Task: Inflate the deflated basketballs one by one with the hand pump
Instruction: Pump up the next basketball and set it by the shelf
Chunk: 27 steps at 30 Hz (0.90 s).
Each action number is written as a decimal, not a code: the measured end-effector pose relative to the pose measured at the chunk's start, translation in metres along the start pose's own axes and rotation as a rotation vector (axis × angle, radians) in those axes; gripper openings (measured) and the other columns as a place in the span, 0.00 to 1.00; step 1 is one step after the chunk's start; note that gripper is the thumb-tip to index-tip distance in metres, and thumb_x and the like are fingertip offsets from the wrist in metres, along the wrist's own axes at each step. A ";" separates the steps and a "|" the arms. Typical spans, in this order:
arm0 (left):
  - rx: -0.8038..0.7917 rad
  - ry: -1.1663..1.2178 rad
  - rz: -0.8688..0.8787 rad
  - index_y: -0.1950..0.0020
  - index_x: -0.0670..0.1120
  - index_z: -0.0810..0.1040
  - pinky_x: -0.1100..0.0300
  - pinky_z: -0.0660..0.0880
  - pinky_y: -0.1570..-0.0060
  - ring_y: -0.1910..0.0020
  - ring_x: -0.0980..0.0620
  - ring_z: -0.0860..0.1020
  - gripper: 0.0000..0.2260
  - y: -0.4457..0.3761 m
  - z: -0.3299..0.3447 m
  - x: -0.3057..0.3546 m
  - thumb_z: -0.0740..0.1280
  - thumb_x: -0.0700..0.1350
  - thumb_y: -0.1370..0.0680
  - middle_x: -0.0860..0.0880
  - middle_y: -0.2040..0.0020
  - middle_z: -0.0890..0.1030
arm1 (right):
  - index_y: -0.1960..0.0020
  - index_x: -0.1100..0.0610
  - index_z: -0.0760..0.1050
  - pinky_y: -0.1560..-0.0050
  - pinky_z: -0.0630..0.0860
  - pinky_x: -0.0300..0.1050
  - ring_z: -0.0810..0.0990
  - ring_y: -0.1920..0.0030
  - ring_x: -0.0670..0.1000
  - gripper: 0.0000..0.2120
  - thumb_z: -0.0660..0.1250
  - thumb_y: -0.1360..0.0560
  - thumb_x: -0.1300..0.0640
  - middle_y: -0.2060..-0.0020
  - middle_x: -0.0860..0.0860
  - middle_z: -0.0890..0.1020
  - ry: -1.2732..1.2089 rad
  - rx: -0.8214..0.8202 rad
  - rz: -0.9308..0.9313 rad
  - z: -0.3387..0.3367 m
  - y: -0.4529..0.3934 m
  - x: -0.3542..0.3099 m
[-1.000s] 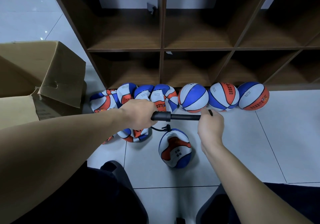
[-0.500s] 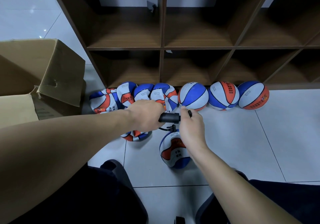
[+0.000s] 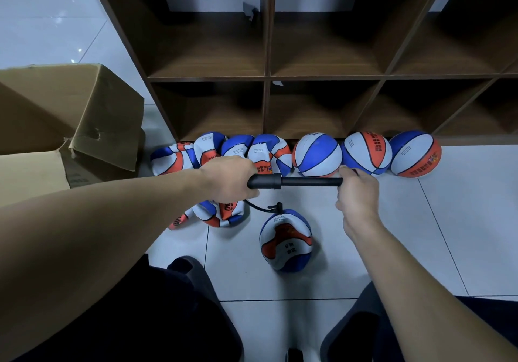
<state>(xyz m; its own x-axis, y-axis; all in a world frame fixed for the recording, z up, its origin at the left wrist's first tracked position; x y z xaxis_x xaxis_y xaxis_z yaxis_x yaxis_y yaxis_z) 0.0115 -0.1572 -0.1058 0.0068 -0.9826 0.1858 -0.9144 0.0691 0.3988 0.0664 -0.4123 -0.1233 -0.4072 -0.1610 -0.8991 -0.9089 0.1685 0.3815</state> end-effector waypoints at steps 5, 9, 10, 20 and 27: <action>0.016 -0.038 0.006 0.56 0.54 0.78 0.52 0.78 0.63 0.63 0.50 0.80 0.09 -0.001 0.001 0.003 0.68 0.56 0.19 0.51 0.63 0.80 | 0.71 0.49 0.64 0.64 0.65 0.47 0.64 0.67 0.52 0.21 0.64 0.21 0.58 0.74 0.43 0.67 -0.004 0.047 -0.043 0.006 0.008 0.004; 0.015 -0.030 0.011 0.55 0.53 0.78 0.53 0.77 0.64 0.63 0.50 0.79 0.08 0.004 0.002 0.007 0.67 0.54 0.18 0.52 0.63 0.80 | 0.66 0.50 0.66 0.64 0.67 0.45 0.66 0.70 0.48 0.18 0.62 0.18 0.59 0.77 0.40 0.69 0.022 0.084 -0.111 0.021 0.031 0.006; 0.017 -0.027 0.015 0.56 0.53 0.77 0.54 0.75 0.65 0.64 0.50 0.78 0.09 0.005 0.002 0.010 0.67 0.54 0.18 0.52 0.64 0.79 | 0.66 0.50 0.65 0.65 0.66 0.45 0.66 0.71 0.47 0.19 0.62 0.17 0.59 0.78 0.40 0.68 0.026 0.078 -0.117 0.024 0.035 0.007; 0.037 -0.027 0.064 0.57 0.52 0.78 0.56 0.70 0.67 0.64 0.49 0.79 0.09 0.005 0.003 0.029 0.66 0.54 0.18 0.51 0.64 0.80 | 0.63 0.48 0.71 0.58 0.71 0.49 0.74 0.63 0.52 0.16 0.61 0.16 0.55 0.66 0.46 0.76 0.112 -0.074 -0.156 0.043 0.050 0.016; 0.024 -0.034 0.105 0.55 0.54 0.78 0.53 0.77 0.63 0.63 0.50 0.80 0.09 0.003 0.000 0.030 0.67 0.56 0.18 0.53 0.63 0.80 | 0.61 0.51 0.72 0.55 0.75 0.52 0.75 0.62 0.54 0.15 0.62 0.16 0.51 0.65 0.49 0.77 0.148 -0.155 -0.147 0.050 0.049 0.016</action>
<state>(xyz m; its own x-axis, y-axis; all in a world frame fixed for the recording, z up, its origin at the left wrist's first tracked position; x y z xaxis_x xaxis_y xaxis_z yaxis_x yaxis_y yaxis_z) 0.0087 -0.1864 -0.0987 -0.1028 -0.9755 0.1945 -0.9188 0.1681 0.3572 0.0195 -0.3584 -0.1297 -0.2677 -0.3155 -0.9104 -0.9577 -0.0166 0.2874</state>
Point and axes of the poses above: each hand's wrist, its own y-axis away from the middle knuckle, its own z-axis out of the palm, x = y × z, the point moved 1 cm from there along -y, towards the middle knuckle
